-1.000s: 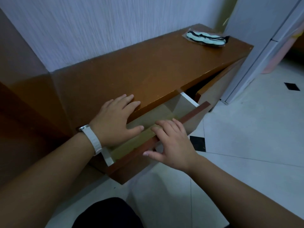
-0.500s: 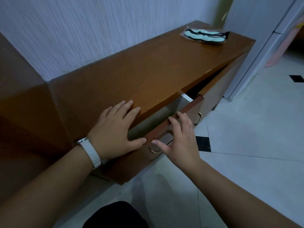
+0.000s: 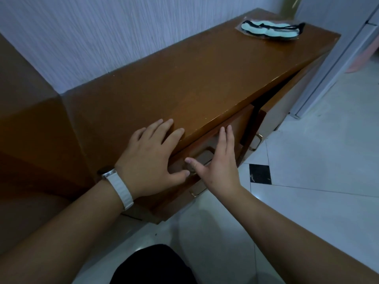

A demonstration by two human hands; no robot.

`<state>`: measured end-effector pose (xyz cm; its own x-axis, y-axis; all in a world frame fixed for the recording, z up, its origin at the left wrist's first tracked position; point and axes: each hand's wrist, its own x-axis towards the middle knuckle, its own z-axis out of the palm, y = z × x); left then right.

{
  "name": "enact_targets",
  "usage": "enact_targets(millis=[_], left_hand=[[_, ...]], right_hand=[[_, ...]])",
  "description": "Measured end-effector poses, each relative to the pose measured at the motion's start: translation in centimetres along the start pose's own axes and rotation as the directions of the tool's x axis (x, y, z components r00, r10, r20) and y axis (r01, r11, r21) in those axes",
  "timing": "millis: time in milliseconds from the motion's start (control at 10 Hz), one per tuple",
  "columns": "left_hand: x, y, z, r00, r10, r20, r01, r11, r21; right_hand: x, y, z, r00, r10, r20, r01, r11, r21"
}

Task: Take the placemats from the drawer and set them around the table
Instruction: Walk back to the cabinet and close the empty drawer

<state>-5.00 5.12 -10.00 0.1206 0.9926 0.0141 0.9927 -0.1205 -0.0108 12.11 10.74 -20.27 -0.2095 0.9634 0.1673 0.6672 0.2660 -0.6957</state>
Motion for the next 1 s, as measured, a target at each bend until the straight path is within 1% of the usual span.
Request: enact_targets(millis=[100,200,500,600,700,800,900,1000], left_hand=[[0.0,0.0,0.2,1.000,0.000,-0.011,0.000,1.000,0.014],[0.1,-0.1,0.3,1.000,0.005,-0.005,-0.005,1.000,0.030],[0.2,0.1,0.0,1.000,0.000,-0.001,0.000,1.000,0.026],[0.1,0.0,0.1,1.000,-0.006,0.003,0.006,1.000,0.022],[0.0,0.0,0.2,1.000,-0.003,-0.003,0.003,0.999,0.036],[0.0,0.0,0.0,1.000,0.001,0.014,-0.002,1.000,0.029],[-0.1,0.3,-0.7,0.997,-0.018,0.075,0.021,0.999,-0.038],[-0.2,0.4,-2.6,0.976,-0.051,0.212,0.074,0.992,-0.100]], right_hand=[[0.4,0.0,0.6,1.000,0.022,0.016,-0.023,0.999,0.040],[0.8,-0.3,1.0,0.999,0.031,0.040,-0.032,0.999,0.018],[0.9,-0.2,0.7,0.999,0.028,0.024,-0.028,1.000,-0.008],[0.6,0.4,-0.3,1.000,-0.002,-0.016,0.002,1.000,0.000],[0.0,1.0,-1.6,0.995,-0.103,-0.014,0.102,0.994,-0.049],[-0.4,1.4,-3.4,0.988,-0.143,0.055,0.150,0.975,-0.162],[-1.3,0.5,-6.0,0.984,-0.132,0.119,0.157,0.959,-0.235],[-1.7,-1.0,-9.7,0.985,-0.055,0.163,0.100,0.953,-0.285]])
